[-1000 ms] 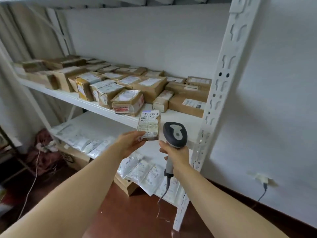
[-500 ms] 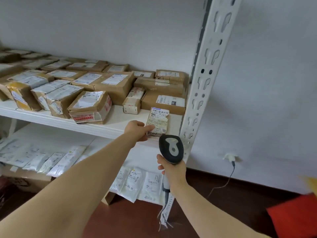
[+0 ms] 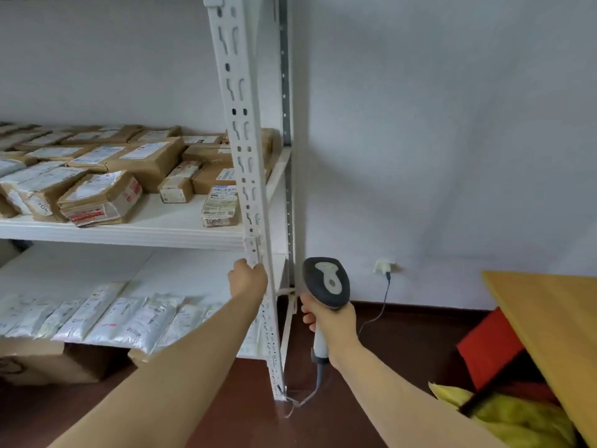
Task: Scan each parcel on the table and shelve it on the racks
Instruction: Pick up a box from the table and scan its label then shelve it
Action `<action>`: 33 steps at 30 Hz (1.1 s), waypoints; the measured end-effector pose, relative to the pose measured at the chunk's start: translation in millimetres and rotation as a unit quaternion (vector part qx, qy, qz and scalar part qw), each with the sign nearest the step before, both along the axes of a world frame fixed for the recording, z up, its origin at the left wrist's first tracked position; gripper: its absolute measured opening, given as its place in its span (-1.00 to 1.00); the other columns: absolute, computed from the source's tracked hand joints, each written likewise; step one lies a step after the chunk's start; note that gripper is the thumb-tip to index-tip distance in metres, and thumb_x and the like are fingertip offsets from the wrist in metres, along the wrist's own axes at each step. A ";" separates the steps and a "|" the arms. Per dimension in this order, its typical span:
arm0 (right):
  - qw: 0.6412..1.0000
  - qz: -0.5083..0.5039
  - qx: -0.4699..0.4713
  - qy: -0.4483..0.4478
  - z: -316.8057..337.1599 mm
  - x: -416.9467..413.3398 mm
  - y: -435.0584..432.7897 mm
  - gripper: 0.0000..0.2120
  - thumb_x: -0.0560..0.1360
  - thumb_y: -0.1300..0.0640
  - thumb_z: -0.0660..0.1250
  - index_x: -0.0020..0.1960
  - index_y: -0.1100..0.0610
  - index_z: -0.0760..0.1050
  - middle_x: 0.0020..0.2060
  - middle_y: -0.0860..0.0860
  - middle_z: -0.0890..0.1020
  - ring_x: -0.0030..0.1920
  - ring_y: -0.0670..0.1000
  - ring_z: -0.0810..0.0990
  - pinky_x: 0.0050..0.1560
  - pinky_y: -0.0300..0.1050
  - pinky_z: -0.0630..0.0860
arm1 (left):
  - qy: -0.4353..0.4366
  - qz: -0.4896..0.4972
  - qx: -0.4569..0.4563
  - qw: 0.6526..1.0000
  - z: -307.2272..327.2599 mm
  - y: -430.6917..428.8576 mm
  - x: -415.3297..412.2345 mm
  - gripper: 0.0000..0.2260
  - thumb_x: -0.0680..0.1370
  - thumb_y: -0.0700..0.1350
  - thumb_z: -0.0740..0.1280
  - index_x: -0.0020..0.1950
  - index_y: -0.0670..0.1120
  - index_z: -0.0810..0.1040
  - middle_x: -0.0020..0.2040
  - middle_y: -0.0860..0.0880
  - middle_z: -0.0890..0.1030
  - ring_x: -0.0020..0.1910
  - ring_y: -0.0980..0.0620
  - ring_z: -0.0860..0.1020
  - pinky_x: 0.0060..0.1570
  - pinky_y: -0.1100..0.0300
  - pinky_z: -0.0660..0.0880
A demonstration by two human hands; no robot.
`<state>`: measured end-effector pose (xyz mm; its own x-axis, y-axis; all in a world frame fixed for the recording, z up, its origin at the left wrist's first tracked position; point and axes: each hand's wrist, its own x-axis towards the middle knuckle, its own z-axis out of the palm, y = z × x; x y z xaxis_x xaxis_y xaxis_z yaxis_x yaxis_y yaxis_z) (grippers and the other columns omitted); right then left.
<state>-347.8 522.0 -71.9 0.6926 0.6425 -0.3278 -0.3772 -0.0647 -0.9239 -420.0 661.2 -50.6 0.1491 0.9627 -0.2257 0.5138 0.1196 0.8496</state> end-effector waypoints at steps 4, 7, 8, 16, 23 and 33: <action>0.997 -0.073 0.000 0.007 -3.8 56.6 -97.2 -0.91 0.44 0.26 0.47 -0.18 0.27 0.59 -0.38 0.11 0.61 -0.47 -0.05 0.51 -0.44 -0.23 0.45 | 0.010 -0.125 -0.031 0.992 -14.4 -94.6 73.4 -0.60 0.57 -0.21 0.17 0.40 -0.25 0.38 0.18 -0.27 0.55 0.01 -0.22 0.56 -0.05 0.06 0.53; 0.989 -0.146 0.007 0.018 -1.7 97.6 -172.6 -0.91 0.46 0.25 0.46 -0.17 0.27 0.59 -0.42 0.10 0.61 -0.50 -0.03 0.54 -0.45 -0.20 0.50 | 0.020 -0.212 -0.034 0.976 -17.8 -165.0 135.7 -0.56 0.57 -0.18 0.22 0.45 -0.20 0.35 0.29 -0.23 0.51 0.18 -0.22 0.53 0.16 0.00 0.51; 0.985 -0.170 0.011 0.020 0.2 110.8 -196.7 -0.91 0.46 0.24 0.46 -0.17 0.25 0.58 -0.42 0.10 0.61 -0.51 -0.02 0.56 -0.44 -0.17 0.53 | 0.021 -0.242 -0.033 0.970 -17.4 -188.2 156.9 -0.55 0.57 -0.17 0.23 0.46 -0.20 0.32 0.32 -0.22 0.49 0.24 -0.22 0.50 0.22 -0.03 0.48; 0.938 -0.346 0.016 0.023 -7.5 214.8 -376.6 -0.83 0.50 0.18 0.43 -0.05 0.31 0.56 -0.43 0.13 0.58 -0.50 0.06 0.56 -0.45 -0.15 0.52 | 0.040 -0.486 0.004 0.873 -20.1 -366.2 319.7 -0.49 0.56 -0.16 0.28 0.49 -0.22 0.25 0.21 -0.24 0.55 -0.06 -0.11 0.56 -0.05 0.11 0.50; 0.877 -0.477 -0.019 0.057 -31.6 299.5 -489.3 -0.85 0.50 0.21 0.42 -0.12 0.30 0.55 -0.41 0.16 0.57 -0.49 0.09 0.53 -0.40 -0.07 0.50 | 0.119 -0.597 0.035 0.792 -64.7 -476.5 461.0 -0.44 0.57 -0.04 0.35 0.48 -0.20 0.25 0.28 -0.18 0.46 -0.03 -0.06 0.49 -0.13 0.11 0.43; 0.834 -0.530 -0.026 0.154 -75.8 402.8 -540.5 -0.85 0.51 0.22 0.40 -0.16 0.30 0.56 -0.44 0.15 0.58 -0.48 0.08 0.55 -0.41 -0.08 0.50 | 0.253 -0.630 0.093 0.729 -140.9 -500.8 592.9 -0.40 0.50 -0.05 0.43 0.44 -0.18 0.27 0.28 -0.18 0.44 0.18 -0.16 0.48 0.11 -0.03 0.50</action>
